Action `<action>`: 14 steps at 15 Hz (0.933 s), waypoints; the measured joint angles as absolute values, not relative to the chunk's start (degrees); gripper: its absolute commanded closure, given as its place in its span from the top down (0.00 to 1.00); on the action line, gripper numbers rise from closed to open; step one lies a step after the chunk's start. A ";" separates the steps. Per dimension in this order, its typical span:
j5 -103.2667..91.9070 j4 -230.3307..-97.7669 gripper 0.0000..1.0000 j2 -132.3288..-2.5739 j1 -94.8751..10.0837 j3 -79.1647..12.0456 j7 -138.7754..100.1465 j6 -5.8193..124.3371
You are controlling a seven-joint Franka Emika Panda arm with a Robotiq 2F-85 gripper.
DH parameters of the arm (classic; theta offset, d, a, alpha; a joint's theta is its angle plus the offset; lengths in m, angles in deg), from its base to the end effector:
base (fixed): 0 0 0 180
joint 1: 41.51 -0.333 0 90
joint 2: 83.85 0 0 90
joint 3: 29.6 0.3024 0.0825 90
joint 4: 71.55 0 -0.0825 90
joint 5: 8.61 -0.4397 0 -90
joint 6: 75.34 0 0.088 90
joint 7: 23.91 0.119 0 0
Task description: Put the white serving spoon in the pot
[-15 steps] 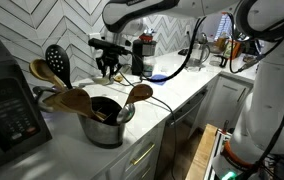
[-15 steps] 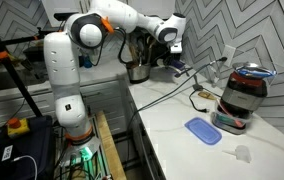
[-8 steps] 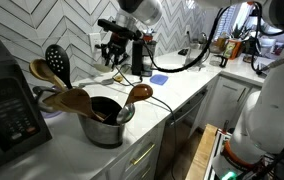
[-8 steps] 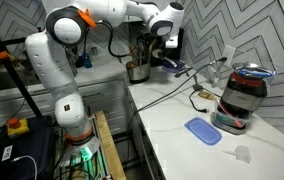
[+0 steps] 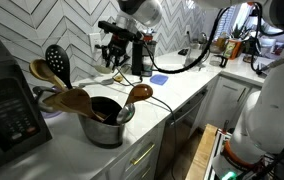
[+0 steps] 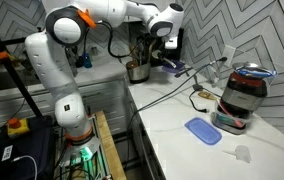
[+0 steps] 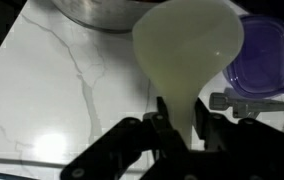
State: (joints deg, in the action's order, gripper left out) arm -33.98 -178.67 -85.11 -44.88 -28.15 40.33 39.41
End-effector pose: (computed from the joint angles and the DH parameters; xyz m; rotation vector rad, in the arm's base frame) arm 0.6238 0.0833 0.4990 -2.2413 1.5225 0.1507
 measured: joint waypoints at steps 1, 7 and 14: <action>-33.98 -178.67 0.29 -85.10 -44.88 -28.15 40.33 39.41; -33.98 -178.67 0.07 -85.10 -44.88 -28.15 40.32 39.41; -44.86 -177.74 0.07 -86.80 -44.43 -28.48 39.82 38.37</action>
State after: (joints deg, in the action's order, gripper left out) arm -44.86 -177.74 -86.80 -44.43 -28.48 39.82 38.37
